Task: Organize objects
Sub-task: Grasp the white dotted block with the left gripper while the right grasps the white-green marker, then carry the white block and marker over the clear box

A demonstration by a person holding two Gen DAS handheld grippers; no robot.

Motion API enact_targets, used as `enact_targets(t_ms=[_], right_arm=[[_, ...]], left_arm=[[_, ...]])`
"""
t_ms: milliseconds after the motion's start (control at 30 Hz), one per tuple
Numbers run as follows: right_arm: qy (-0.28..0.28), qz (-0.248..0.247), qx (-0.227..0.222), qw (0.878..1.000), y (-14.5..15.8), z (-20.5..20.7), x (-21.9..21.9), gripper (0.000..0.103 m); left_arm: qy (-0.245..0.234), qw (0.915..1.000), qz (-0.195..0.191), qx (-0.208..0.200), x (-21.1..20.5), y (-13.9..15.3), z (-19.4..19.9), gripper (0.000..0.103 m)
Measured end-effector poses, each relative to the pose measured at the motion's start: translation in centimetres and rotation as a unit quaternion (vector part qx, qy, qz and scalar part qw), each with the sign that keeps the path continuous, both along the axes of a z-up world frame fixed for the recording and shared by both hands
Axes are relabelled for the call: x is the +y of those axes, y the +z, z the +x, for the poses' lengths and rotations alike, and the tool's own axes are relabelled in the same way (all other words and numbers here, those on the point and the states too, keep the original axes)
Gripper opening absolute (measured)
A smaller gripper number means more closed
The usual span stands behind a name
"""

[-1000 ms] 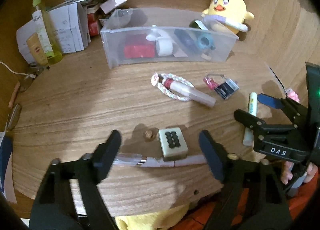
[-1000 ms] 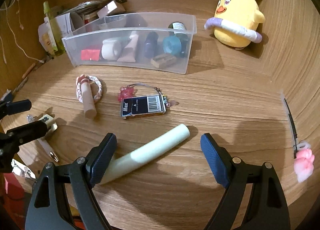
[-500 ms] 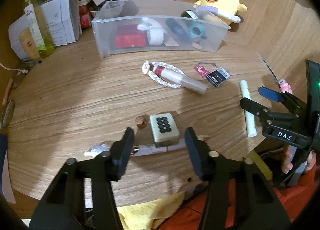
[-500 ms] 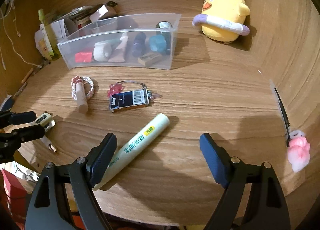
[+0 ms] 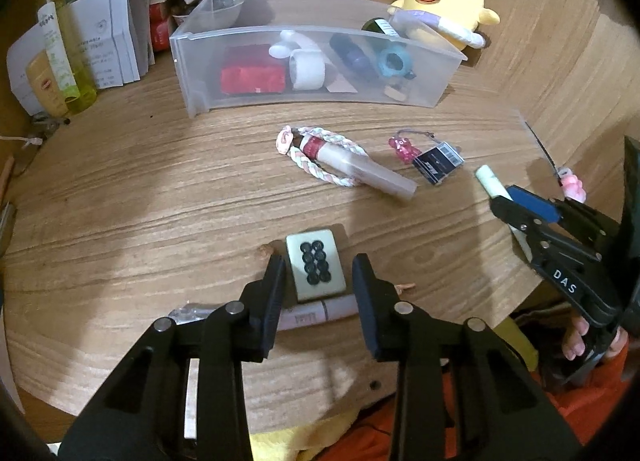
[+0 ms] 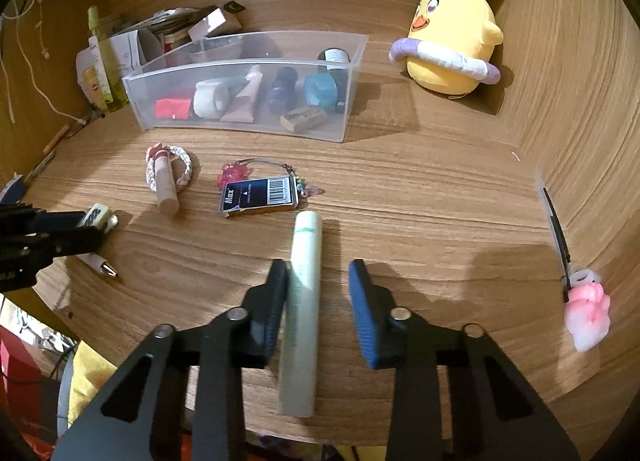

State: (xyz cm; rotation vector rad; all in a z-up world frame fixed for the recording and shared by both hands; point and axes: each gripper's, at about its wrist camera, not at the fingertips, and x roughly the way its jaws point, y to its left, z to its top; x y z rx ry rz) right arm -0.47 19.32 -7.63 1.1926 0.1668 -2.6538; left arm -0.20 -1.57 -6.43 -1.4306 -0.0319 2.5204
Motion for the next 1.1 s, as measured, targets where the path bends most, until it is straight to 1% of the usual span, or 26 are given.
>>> enact_targets(t_ms=[67, 133, 167, 200, 400, 500, 633, 833, 1100], right_arm=[[0.000, 0.001, 0.002, 1.000, 0.0, 0.0, 0.0, 0.018], [0.001, 0.000, 0.004, 1.000, -0.1, 0.0, 0.0, 0.015], [0.001, 0.000, 0.005, 1.000, -0.1, -0.1, 0.0, 0.014], [0.001, 0.000, 0.006, 1.000, -0.1, -0.1, 0.0, 0.014], [0.002, -0.014, 0.005, 1.000, 0.0, -0.5, 0.3, 0.014], [-0.001, -0.020, 0.008, 1.000, 0.3, -0.8, 0.4, 0.014], [-0.002, -0.026, 0.023, 0.999, 1.4, -1.3, 0.5, 0.014], [-0.001, -0.032, 0.060, 0.998, 3.9, -2.4, 0.7, 0.014], [-0.002, -0.041, 0.108, 0.993, 7.4, -3.7, 0.8, 0.014]], left_arm=[[0.000, 1.0000, 0.000, 0.001, 0.1, -0.1, -0.3, 0.034], [0.000, 1.0000, -0.003, 0.006, 0.3, -0.1, -0.6, 0.033], [0.000, 1.0000, -0.003, 0.007, 0.3, -0.1, -0.7, 0.026], [0.000, 1.0000, -0.004, 0.008, 0.3, -0.2, -0.9, 0.025], [0.007, 0.9999, 0.008, 0.012, 0.0, 0.0, -1.8, 0.025], [0.012, 0.9995, 0.012, 0.027, 0.1, 0.8, -2.1, 0.025], [0.018, 0.9982, 0.022, 0.052, -0.1, 2.3, -2.6, 0.025], [0.027, 0.9952, 0.040, 0.084, -0.5, 4.5, -3.4, 0.025], [0.040, 0.9903, 0.051, 0.123, -1.0, 7.2, -4.9, 0.025]])
